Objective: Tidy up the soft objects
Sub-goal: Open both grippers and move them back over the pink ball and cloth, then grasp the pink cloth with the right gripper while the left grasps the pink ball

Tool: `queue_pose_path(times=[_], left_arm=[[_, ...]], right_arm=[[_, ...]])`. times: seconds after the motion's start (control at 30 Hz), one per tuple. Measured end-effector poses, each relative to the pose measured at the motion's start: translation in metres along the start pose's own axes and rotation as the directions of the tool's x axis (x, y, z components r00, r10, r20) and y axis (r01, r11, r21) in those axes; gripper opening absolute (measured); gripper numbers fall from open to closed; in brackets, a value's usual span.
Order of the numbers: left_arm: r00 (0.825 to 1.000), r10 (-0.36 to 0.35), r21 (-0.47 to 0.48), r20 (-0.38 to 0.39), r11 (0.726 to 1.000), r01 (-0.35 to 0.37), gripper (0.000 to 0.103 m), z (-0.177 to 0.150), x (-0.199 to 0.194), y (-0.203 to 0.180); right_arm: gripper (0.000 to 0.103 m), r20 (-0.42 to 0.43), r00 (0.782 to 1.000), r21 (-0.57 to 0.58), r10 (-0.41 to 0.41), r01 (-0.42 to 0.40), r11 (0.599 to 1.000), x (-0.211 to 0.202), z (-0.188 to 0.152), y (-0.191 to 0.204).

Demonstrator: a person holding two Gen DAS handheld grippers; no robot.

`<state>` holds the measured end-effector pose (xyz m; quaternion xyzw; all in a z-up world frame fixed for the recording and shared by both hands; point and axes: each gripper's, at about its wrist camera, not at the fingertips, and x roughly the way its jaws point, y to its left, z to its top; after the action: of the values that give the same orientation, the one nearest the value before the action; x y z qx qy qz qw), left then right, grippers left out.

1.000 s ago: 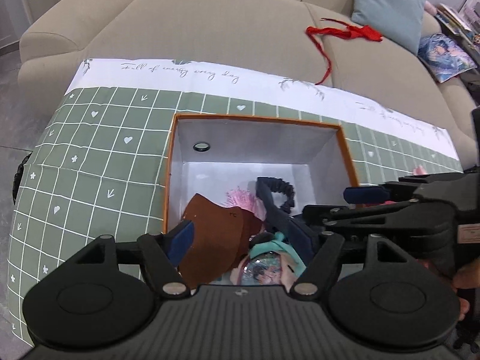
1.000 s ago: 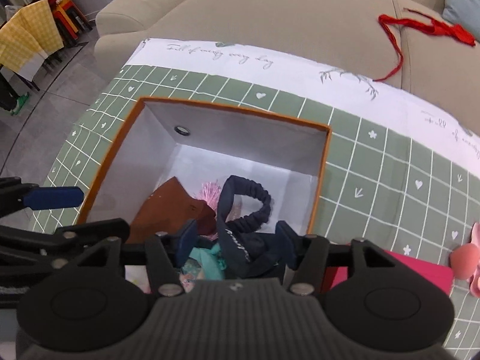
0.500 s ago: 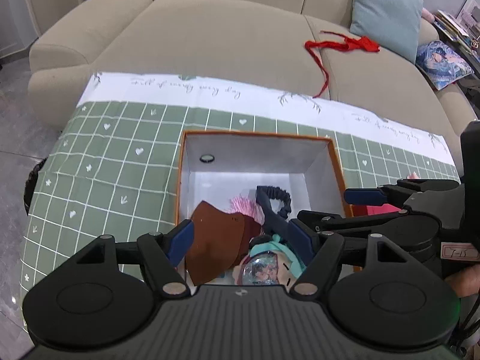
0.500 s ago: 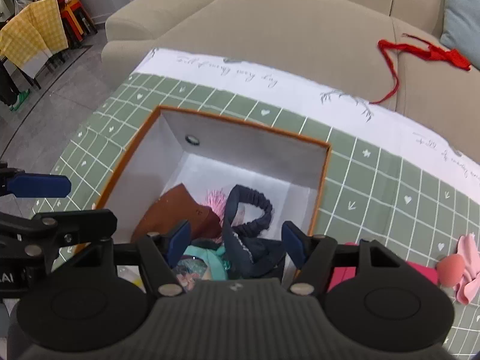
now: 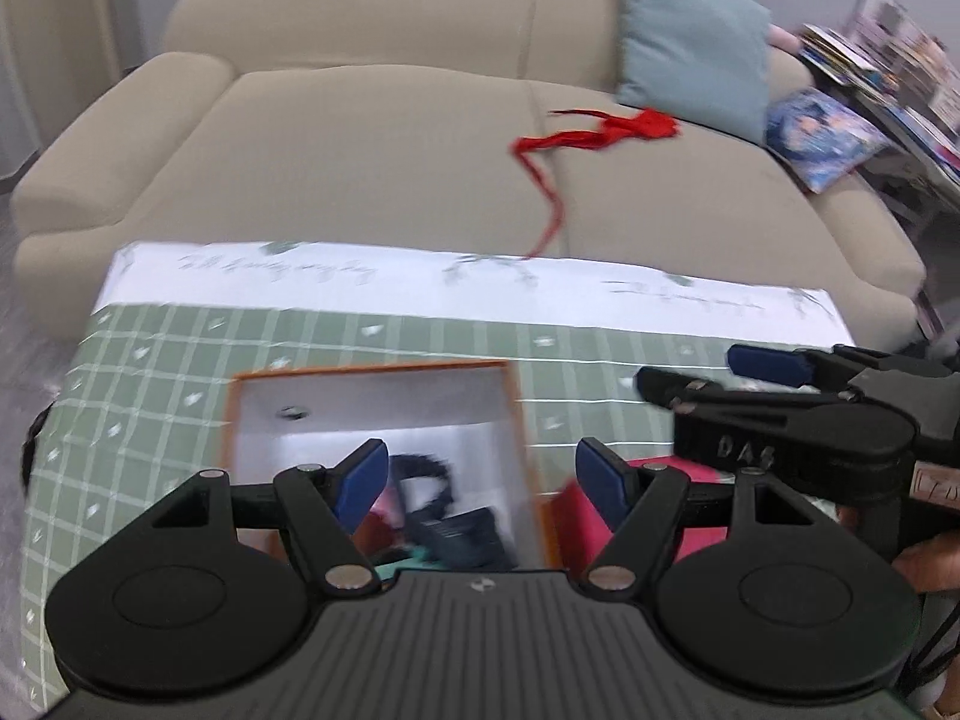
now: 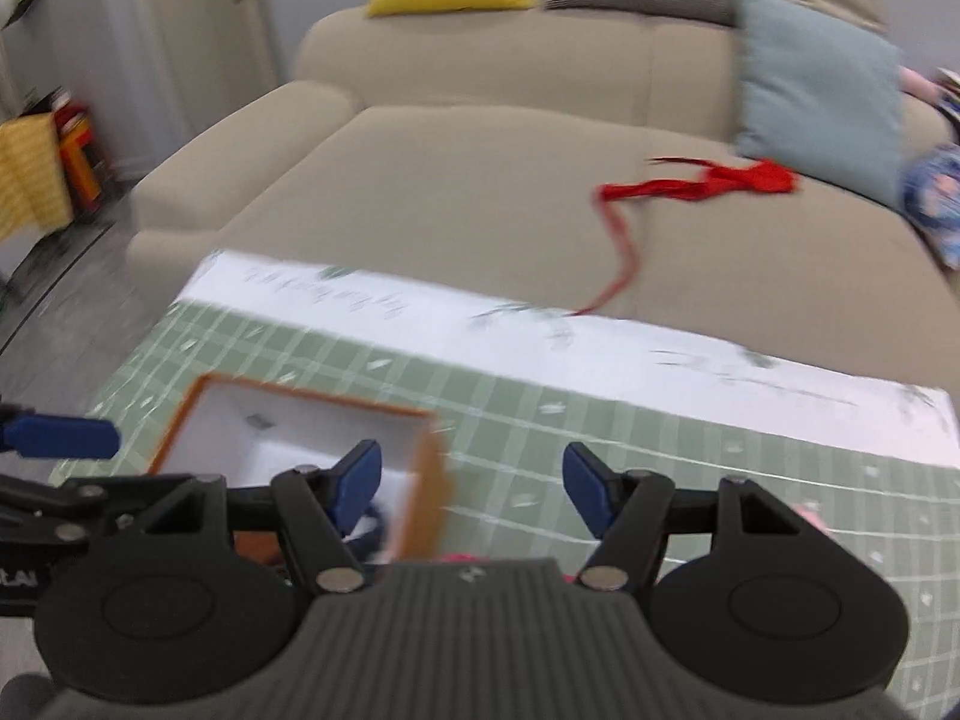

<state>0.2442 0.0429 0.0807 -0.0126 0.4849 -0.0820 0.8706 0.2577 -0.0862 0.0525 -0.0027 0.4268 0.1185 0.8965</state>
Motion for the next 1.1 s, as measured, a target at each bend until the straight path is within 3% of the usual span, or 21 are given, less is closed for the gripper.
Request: queue_pose_path(times=[0.37,0.53,0.63,0.9,1.1], left_arm=[[0.996,-0.079,0.126,-0.042,0.989,0.083,0.084,0.014,0.040,-0.120],[0.985,-0.142,0.161,-0.100,0.974,0.157,0.084,0.007,0.061,-0.169],[0.982,-0.142,0.206,-0.122,0.965,0.165,0.084,0.000,0.076,-0.197],[0.977,-0.100,0.272,-0.191,0.950,0.150,0.084,-0.027,0.117,-0.237],[0.963,-0.059,0.267,-0.261,0.955,0.131,0.084,-0.045,0.149,-0.242]], right_arm=[[0.067,0.021,0.981,0.231,-0.191,0.181,0.956,-0.032,-0.039,-0.155],[0.072,-0.004,0.968,0.307,-0.252,0.241,0.921,-0.031,-0.069,-0.209],[0.072,-0.026,0.954,0.324,-0.298,0.289,0.901,-0.025,-0.089,-0.236],[0.071,-0.109,0.963,0.424,-0.248,0.271,0.864,0.029,-0.133,-0.290],[0.069,-0.143,0.956,0.354,-0.256,0.291,0.889,0.073,-0.140,-0.294]])
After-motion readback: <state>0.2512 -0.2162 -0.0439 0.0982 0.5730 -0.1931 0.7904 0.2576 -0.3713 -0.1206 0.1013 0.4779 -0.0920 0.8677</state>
